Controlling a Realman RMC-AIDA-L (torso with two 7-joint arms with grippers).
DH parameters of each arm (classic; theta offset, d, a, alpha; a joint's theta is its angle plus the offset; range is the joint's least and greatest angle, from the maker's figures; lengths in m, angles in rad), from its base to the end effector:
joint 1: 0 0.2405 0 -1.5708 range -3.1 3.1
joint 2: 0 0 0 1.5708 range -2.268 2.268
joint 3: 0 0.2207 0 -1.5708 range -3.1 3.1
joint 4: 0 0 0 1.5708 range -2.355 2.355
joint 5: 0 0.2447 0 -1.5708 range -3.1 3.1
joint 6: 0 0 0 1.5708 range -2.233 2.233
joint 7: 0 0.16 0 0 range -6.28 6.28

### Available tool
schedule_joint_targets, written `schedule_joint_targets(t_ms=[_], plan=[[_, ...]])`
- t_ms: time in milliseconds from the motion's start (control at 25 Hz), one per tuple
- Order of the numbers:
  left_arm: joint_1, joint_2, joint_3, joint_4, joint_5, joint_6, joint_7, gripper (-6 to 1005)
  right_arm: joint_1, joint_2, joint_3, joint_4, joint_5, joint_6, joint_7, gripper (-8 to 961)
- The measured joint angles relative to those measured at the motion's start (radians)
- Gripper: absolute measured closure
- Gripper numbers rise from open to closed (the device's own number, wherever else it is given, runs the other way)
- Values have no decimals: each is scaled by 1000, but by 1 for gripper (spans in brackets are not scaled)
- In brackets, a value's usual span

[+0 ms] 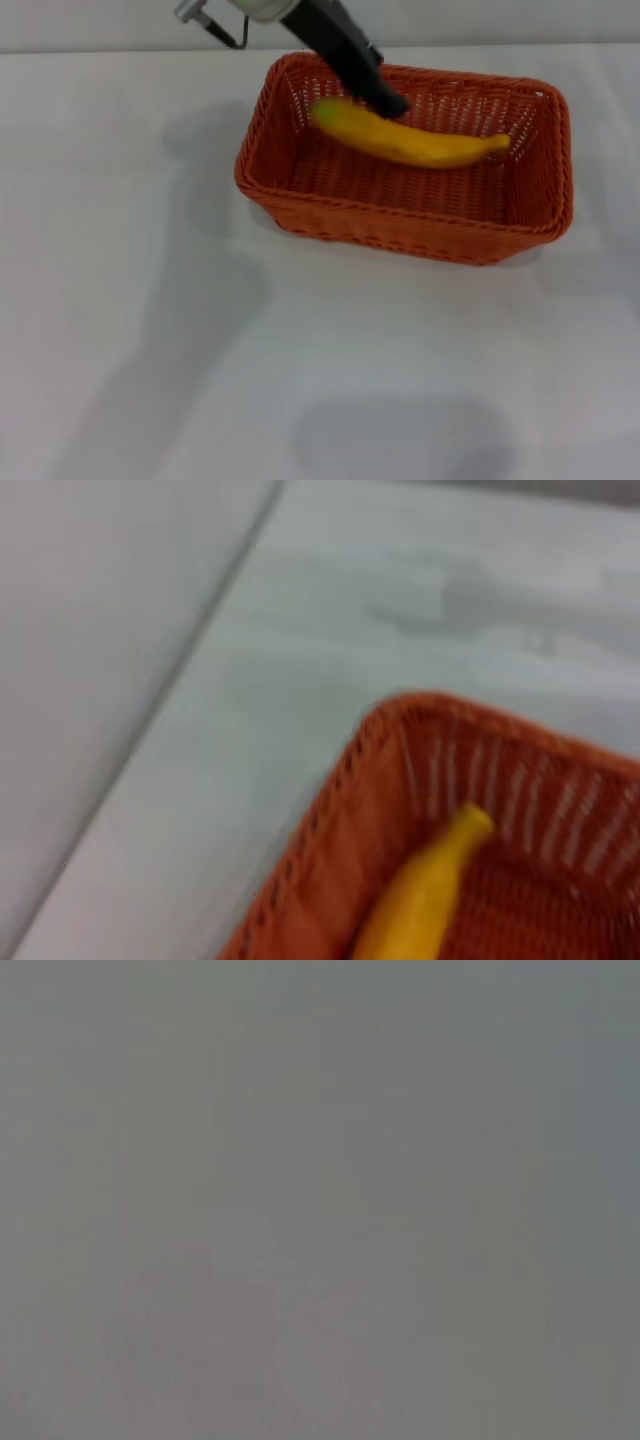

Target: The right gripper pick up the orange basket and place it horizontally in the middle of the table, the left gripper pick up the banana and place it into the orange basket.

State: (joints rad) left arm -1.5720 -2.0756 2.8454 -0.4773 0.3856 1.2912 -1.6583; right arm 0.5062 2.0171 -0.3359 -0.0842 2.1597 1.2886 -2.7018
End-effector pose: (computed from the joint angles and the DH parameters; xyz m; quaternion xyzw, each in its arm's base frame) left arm -0.0565 0.4698 -0.0316 -0.9862 -0.0991 0.0653 0.1153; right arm 0.3430 0.3693 0.0791 -0.6185 0.2237 0.3755 0.6530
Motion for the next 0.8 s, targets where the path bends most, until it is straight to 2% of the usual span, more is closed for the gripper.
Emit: schedule_joint_targets(t_ms=[200, 360, 400, 520, 640, 800], plan=[[52, -2, 0, -124, -180, -2, 8, 293, 0, 0, 0, 0, 0, 0, 0, 77], [146, 3, 0, -181, -361, 7, 61, 159, 0, -2, 0, -3, 0, 0, 0, 77], [189, 4, 0, -196, -442, 15, 83, 125, 0, -2, 0, -4, 0, 0, 0, 77], [294, 5, 0, -233, -655, 43, 113, 124, 0, -3, 0, -7, 0, 0, 1, 77], [446, 4, 0, -243, -951, 67, 147, 122, 1, -3, 0, -8, 0, 0, 0, 77], [682, 4, 0, -137, -1393, 91, 315, 120, 4, -3, 0, -8, 0, 0, 0, 77]])
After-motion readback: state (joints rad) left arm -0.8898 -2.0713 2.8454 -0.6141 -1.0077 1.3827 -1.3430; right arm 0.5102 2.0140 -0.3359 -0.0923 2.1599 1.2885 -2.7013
